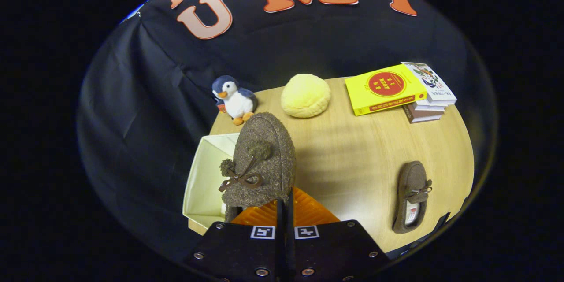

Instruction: Open the storage box then place both shoes into the box .Put the left shoe in first, then the right shoe, with the right side of both shoes facing outward in a uniform manner.

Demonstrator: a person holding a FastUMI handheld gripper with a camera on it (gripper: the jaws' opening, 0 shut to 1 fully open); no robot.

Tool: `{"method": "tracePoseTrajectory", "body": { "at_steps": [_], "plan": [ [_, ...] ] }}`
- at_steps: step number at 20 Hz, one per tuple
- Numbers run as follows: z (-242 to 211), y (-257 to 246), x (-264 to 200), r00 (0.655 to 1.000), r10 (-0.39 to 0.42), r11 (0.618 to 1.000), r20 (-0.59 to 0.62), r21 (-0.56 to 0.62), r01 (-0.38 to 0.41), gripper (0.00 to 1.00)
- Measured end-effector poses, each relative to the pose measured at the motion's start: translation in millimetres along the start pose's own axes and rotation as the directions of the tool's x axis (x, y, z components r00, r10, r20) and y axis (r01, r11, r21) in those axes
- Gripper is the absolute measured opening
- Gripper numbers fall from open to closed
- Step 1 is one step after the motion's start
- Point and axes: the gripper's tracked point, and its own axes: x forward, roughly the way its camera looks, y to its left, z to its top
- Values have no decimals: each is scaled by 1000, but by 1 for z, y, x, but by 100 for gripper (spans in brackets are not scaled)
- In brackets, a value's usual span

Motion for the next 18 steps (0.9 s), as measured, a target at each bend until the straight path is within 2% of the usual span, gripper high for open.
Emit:
{"method": "tracePoseTrajectory", "body": {
  "at_steps": [7,13,18],
  "plan": [
    [-5,88,48,997,48,999,-62,-15,-49,2],
    [-37,130,123,989,6,1000,-149,-15,-9,2],
    [-84,126,185,962,-84,996,-258,-64,70,2]
  ]
}}
